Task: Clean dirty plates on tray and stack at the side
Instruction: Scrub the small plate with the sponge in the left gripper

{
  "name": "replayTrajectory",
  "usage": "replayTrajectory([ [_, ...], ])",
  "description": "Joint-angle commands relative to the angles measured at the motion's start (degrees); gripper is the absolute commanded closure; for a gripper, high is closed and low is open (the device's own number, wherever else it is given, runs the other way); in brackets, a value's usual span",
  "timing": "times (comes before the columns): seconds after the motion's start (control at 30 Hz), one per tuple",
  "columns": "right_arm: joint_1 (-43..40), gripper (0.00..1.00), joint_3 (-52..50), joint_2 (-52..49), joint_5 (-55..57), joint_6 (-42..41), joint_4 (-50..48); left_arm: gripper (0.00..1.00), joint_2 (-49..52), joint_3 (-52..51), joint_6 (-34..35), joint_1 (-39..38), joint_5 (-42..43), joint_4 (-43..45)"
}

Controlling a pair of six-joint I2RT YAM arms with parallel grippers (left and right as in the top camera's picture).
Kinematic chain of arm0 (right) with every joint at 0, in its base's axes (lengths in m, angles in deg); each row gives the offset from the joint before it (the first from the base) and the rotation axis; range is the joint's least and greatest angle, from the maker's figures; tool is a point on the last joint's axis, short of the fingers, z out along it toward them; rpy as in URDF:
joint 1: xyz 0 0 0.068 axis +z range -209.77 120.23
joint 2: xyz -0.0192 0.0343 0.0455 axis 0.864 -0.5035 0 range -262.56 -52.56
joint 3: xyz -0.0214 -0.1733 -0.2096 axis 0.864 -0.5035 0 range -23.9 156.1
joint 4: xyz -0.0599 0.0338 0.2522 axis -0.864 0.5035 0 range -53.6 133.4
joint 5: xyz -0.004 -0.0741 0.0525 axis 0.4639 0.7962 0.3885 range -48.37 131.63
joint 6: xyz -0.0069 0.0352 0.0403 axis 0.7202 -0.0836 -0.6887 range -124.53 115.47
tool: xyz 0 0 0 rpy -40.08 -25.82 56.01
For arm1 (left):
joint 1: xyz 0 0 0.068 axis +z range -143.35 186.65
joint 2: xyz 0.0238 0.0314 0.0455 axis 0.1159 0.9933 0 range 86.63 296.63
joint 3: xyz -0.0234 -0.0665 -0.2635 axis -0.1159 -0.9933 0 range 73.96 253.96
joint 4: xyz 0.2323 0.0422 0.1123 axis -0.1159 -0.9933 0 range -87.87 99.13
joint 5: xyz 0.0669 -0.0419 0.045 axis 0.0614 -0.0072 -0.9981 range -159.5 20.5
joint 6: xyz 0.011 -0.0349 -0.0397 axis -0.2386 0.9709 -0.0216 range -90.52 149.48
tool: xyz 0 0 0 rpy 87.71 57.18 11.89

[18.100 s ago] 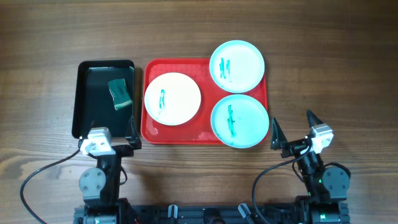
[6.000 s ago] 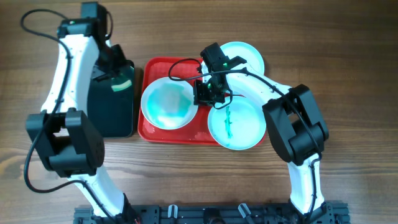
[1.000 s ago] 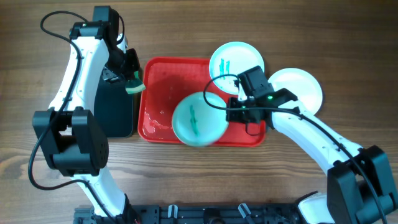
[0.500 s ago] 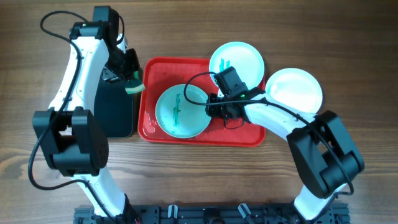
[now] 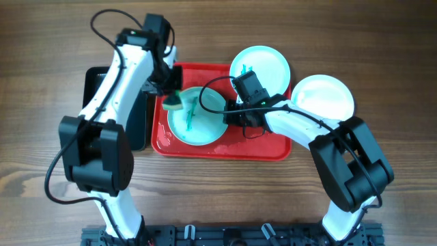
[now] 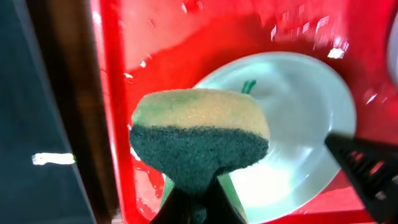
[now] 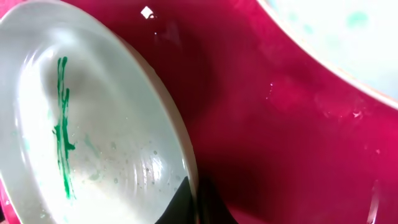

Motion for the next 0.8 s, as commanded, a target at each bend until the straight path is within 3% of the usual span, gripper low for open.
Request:
replayTrajectory([
  [0.0, -0.1, 0.96, 1.1, -1.5, -1.0, 1.4, -0.5, 0.96, 0.4, -7.1, -6.7, -1.7, 0.9, 5.2],
  [0.2, -0.1, 0.96, 1.9, -1.5, -3.5, 5.0, 1.0, 0.96, 0.5, -14.3, -6.7, -2.0, 0.9, 15.7],
  [0.43, 0.1, 0.96, 5.9, -1.5, -2.6, 13.2, 7.1, 0.96, 0.5, -17.0, -6.7, -2.0, 0.9, 16.4],
  [0.7, 0.2, 0.96, 5.9, -1.5, -3.3, 13.3, 6.6, 0.96, 1.9, -20.3, -8.8, -3.8, 2.0, 21.6],
  [0.77, 0.2, 0.96, 5.9, -1.5, -3.3, 13.4, 6.6, 0.96, 2.0, -20.3, -8.8, -4.5, 5.6, 22.2],
])
